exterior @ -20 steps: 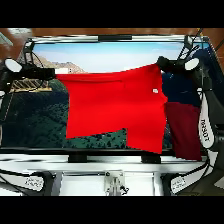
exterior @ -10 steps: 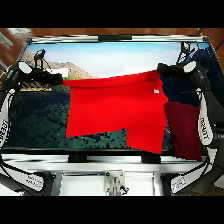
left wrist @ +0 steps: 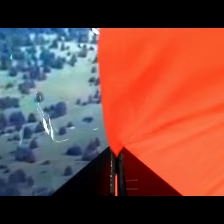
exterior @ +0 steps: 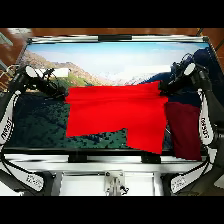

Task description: Fold the shirts.

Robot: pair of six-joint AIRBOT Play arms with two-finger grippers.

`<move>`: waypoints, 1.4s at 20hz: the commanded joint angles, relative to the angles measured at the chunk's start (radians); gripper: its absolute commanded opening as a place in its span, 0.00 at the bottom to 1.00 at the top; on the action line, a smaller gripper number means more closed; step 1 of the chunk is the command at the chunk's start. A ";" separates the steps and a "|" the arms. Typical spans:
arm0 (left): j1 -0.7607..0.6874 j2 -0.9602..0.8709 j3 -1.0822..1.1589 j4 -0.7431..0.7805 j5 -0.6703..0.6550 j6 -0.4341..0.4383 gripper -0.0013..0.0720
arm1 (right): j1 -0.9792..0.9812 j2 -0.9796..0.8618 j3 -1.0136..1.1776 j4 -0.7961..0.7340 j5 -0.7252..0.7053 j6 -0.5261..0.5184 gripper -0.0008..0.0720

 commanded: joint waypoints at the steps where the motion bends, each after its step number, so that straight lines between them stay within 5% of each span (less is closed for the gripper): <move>1: 0.006 -0.009 -0.003 0.013 -0.023 -0.016 0.06 | -0.001 -0.010 0.000 -0.042 0.032 0.043 0.09; 6: -0.026 -0.031 -0.003 0.009 -0.021 -0.015 0.06 | 0.000 -0.029 0.000 -0.038 -0.009 0.053 0.10; 8: -0.038 -0.044 -0.003 0.009 -0.044 -0.011 0.09 | 0.000 -0.028 0.004 -0.015 -0.021 0.053 0.35; 10: -0.037 -0.042 -0.002 0.009 -0.068 -0.011 0.57 | -0.004 -0.022 0.033 0.001 0.011 0.030 0.64; 11: -0.030 -0.040 0.005 0.009 -0.100 -0.011 0.67 | -0.010 -0.008 0.049 -0.005 0.037 0.014 0.64; 16: 0.027 0.014 -0.018 0.006 -0.270 0.016 0.70 | -0.098 0.100 0.041 -0.019 0.284 -0.069 0.64; 18: 0.055 0.091 -0.146 0.005 -0.261 0.040 0.87 | -0.148 0.148 -0.053 -0.014 0.369 -0.088 0.64; 23: 0.180 0.351 -0.631 -0.213 -0.067 0.187 0.87 | -0.197 0.346 -0.362 0.056 0.248 -0.153 0.64; 28: 0.218 0.377 -0.753 -0.233 -0.017 0.248 0.87 | -0.196 0.385 -0.401 0.101 0.188 -0.153 0.64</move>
